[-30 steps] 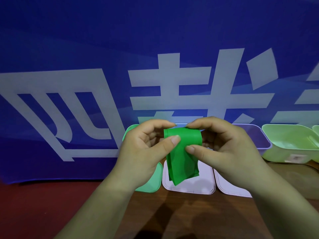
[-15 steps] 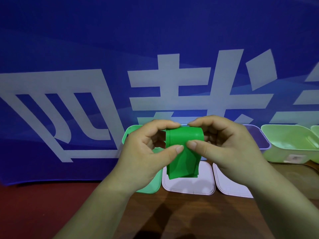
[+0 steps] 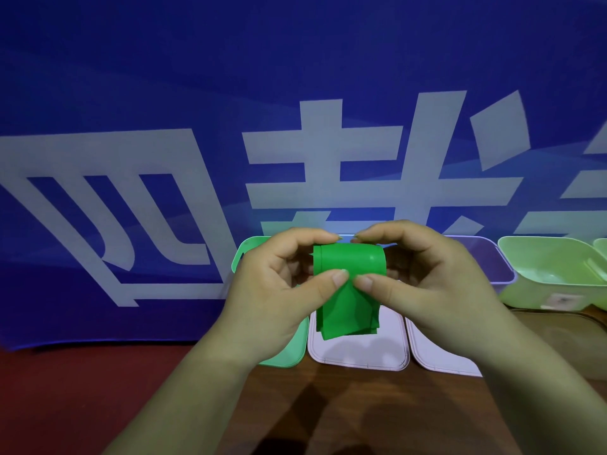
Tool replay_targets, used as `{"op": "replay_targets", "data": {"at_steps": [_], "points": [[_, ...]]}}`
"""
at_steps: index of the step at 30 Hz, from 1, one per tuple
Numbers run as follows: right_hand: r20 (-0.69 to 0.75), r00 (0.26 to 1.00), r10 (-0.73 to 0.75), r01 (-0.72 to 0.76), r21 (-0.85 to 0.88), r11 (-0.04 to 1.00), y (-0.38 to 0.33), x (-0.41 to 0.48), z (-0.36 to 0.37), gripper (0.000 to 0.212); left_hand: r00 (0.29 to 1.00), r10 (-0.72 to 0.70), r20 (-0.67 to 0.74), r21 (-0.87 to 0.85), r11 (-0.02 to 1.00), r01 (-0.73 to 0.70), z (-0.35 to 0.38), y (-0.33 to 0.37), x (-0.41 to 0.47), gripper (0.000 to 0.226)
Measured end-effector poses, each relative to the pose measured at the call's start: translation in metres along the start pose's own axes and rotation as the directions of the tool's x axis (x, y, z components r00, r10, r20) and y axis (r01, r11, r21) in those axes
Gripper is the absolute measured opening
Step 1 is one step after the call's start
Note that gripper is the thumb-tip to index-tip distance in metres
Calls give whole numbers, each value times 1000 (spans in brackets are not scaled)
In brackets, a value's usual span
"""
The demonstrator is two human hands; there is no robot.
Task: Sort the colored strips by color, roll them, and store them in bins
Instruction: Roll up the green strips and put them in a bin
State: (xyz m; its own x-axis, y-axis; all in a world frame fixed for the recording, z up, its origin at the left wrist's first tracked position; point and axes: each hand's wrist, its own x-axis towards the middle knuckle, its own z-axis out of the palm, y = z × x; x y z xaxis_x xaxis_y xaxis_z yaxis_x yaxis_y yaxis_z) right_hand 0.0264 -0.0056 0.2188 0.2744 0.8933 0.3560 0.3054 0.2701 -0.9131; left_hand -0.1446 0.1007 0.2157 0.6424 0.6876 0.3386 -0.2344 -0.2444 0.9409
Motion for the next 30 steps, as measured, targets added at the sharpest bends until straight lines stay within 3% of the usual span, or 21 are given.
{"op": "replay_targets", "data": {"at_steps": [7, 17, 21, 30], "points": [[9, 997, -83, 83, -50, 995, 3, -4, 0, 35, 999, -27, -23, 25, 999, 27, 2, 1, -1, 33], [-46, 998, -42, 42, -9, 999, 4, -2, 1, 35, 998, 20, 53, 114, 993, -26, 1, 1, -2, 43], [-62, 998, -1, 6, 84, 996, 3, -4, 1, 31, 996, 64, 65, 141, 987, -73, 3, 1, -2, 43], [-60, 998, 23, -21, 34, 999, 2, -3, 0, 29, 997, 69, 42, 135, 988, -75, 4, -1, -2, 38]]}}
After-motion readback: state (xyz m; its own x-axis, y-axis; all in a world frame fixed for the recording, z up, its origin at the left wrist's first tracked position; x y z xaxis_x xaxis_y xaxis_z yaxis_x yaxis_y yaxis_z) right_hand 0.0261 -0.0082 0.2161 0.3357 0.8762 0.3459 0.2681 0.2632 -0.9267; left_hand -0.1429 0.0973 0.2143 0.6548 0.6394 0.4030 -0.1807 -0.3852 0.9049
